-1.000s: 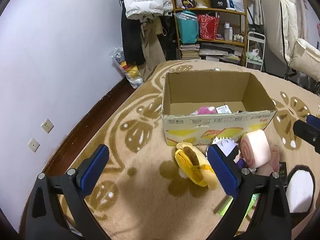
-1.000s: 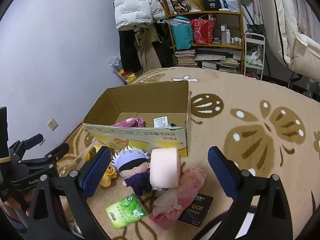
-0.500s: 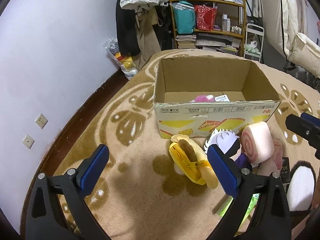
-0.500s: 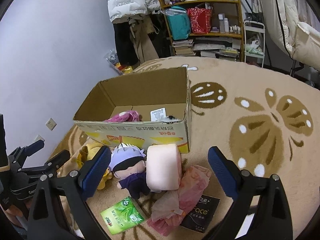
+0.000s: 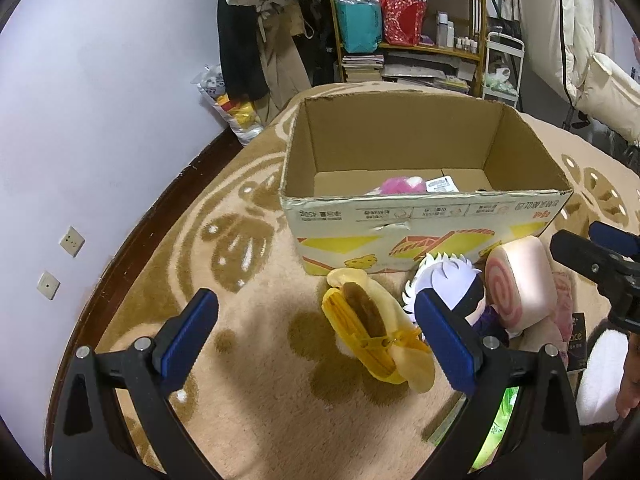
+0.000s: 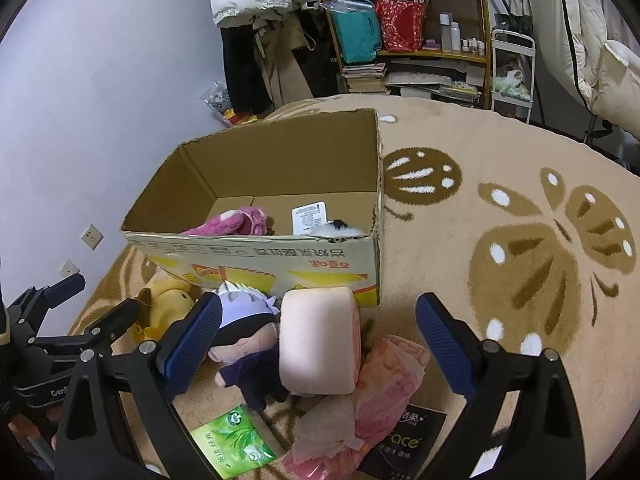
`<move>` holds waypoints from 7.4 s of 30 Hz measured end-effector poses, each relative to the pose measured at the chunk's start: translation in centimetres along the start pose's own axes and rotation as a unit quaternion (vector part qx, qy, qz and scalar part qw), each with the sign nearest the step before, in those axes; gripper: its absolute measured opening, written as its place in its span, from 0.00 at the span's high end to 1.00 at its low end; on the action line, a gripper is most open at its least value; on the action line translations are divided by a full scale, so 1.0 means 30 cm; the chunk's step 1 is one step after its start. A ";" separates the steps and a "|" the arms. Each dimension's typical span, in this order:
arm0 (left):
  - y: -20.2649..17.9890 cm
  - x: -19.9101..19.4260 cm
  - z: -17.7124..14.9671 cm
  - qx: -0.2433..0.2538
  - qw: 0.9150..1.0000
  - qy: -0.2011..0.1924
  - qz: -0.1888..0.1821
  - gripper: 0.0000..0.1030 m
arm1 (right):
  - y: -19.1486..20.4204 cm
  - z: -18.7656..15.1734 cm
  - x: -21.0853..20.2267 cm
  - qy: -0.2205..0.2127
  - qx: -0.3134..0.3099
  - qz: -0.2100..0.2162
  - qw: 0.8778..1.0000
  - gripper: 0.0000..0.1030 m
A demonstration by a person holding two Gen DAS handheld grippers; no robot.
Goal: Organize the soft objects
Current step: 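Lower the left tool onto the yellow pouch while the right tool lowers onto the swirl roll, then lift the yellow pouch with the left tool while the right tool carries the swirl roll over the box, then open the left tool over the box while the right tool releases the swirl roll inside, then move both tools back toward the remaining items beside the box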
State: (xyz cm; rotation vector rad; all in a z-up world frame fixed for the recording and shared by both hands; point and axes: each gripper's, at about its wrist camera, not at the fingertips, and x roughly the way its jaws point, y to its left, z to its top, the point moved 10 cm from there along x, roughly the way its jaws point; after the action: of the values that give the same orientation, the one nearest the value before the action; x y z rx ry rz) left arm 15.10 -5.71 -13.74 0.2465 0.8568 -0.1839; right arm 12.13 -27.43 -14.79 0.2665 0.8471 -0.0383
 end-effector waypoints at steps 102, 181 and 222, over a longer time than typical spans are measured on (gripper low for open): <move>0.000 -0.274 0.269 -0.003 0.983 -0.184 -0.023 0.68 | 0.038 0.211 -0.267 -0.131 -0.022 -0.061 0.989 0.71; -0.039 -0.064 0.235 0.000 0.995 -0.091 -0.034 0.07 | 0.056 0.269 -0.204 -0.126 -0.009 -0.001 0.992 0.00; -0.180 -0.209 -0.118 0.051 0.998 -0.029 -0.018 0.07 | -0.158 -0.154 -0.239 0.018 0.092 -0.079 0.992 0.00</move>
State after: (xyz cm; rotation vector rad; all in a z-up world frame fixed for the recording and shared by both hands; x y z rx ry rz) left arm 7.13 -9.47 -11.94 0.3192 0.7956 -0.2667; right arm 3.33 -31.37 -13.40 0.3729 0.8996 -0.2611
